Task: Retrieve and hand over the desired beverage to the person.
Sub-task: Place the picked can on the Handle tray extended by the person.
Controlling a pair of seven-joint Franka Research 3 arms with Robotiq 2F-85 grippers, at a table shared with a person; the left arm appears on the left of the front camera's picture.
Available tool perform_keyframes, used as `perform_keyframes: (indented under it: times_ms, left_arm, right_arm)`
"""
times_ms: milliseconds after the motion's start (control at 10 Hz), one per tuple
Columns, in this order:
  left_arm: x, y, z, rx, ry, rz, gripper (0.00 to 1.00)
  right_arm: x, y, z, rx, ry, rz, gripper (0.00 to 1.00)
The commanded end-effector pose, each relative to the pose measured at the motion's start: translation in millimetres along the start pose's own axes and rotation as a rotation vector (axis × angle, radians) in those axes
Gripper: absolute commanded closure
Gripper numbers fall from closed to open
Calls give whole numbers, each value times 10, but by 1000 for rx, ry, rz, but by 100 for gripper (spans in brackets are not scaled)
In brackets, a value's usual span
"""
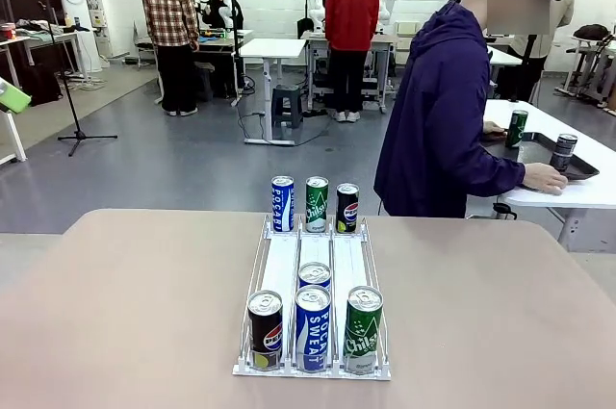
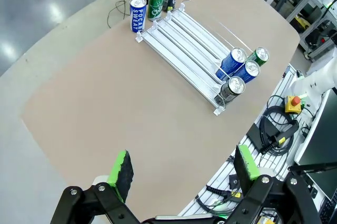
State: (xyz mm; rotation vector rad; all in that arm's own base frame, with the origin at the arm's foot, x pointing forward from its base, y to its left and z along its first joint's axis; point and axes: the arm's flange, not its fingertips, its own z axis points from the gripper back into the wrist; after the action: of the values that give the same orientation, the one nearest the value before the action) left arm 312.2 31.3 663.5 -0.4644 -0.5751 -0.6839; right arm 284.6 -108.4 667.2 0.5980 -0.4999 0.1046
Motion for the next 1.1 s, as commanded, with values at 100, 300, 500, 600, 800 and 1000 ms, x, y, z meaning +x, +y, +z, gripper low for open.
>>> perform_keyframes:
  times_ms: [100, 300, 500, 600, 800, 1000]
  left_arm:
    - [1, -13, 6, 3, -1, -10, 0]
    - [1, -13, 6, 3, -1, -10, 0]
    - [1, -13, 6, 3, -1, -10, 0]
    - [1, -13, 6, 3, -1, -10, 0]
    - [1, -13, 6, 3, -1, -10, 0]
    - [1, -13, 6, 3, -1, -10, 0]
  right_arm:
    - [15, 1, -3, -2, 2, 3, 0]
    - [15, 1, -3, -2, 2, 3, 0]
    - [15, 1, -3, -2, 2, 3, 0]
    - [15, 1, -3, -2, 2, 3, 0]
    - [15, 1, -3, -2, 2, 3, 0]
    - [15, 1, -3, -2, 2, 3, 0]
